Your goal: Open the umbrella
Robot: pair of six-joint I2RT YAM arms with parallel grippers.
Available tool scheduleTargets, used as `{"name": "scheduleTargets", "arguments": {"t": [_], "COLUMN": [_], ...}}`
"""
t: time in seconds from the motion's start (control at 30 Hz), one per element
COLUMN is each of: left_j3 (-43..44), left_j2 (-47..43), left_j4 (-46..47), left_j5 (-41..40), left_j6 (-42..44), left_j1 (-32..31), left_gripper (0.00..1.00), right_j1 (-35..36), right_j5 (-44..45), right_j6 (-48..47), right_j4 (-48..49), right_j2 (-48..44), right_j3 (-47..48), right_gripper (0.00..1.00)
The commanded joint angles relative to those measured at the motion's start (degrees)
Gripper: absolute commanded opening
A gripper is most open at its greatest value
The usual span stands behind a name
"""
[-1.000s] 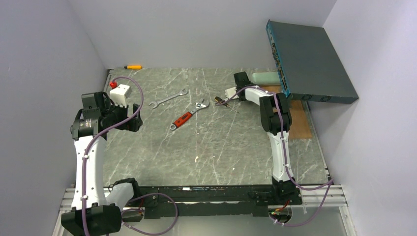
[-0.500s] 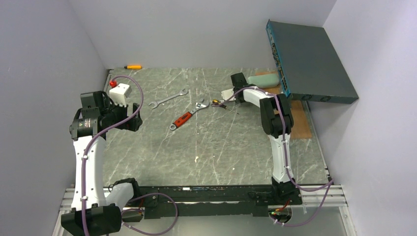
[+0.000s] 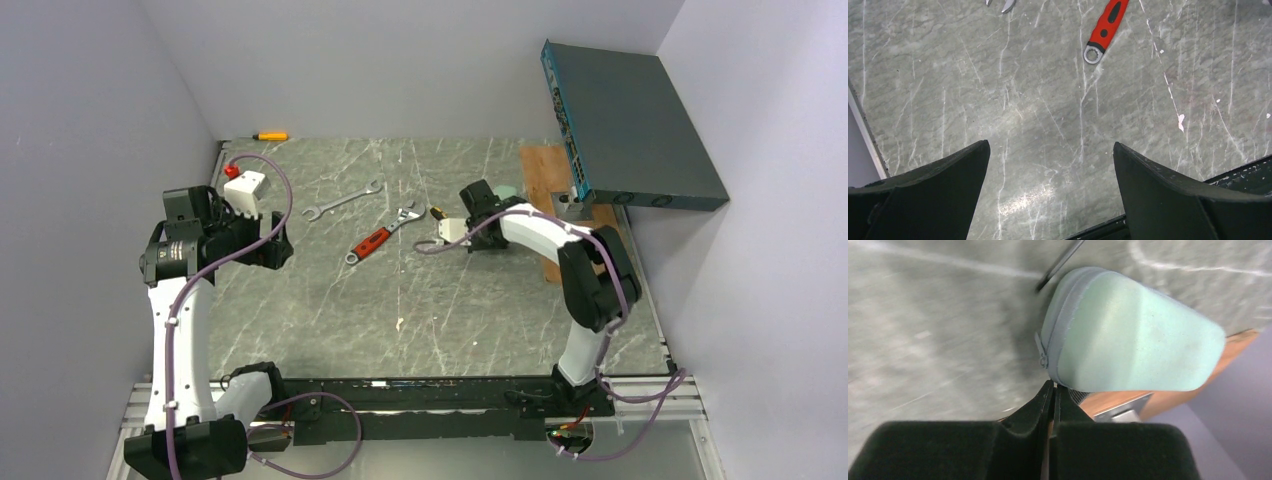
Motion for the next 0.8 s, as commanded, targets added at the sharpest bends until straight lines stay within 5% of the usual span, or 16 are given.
{"name": "scheduleTargets", "arguments": {"t": [0.0, 0.13, 0.3, 0.47, 0.63, 0.77], "left_j3": [1.37, 0.39, -0.62, -0.48, 1.84, 4.96], "left_j2": [-1.98, -2.55, -3.16, -2.43, -1.30, 1.24], "left_j4": [-0.46, -0.81, -1.73, -3.20, -2.91, -2.04], "left_j5": [1.99, 2.99, 2.99, 4.52, 11.40, 12.77], "left_j6": [1.10, 1.43, 0.35, -2.30, -5.30, -8.57], "left_j1": [0.12, 0.15, 0.35, 2.75, 12.15, 14.41], "left_gripper": [1.00, 1.00, 1.00, 1.00, 1.00, 1.00], "right_j1": [3.56, 10.17, 20.91, 29.40, 31.44, 29.60], "right_j5": [-5.75, -9.72, -11.93, -12.87, -16.30, -19.84], "right_j6": [8.87, 13.87, 21.84, 28.59, 38.45, 42.77], "right_j4": [-9.70, -10.95, -9.84, -8.12, -8.34, -13.82], "right_j2": [-11.29, -16.45, -12.24, -3.41, 7.60, 12.53], "right_j3": [-8.32, -11.90, -7.55, 3.15, 21.32, 35.31], "right_gripper": [0.00, 0.00, 0.00, 0.00, 0.00, 0.26]}}
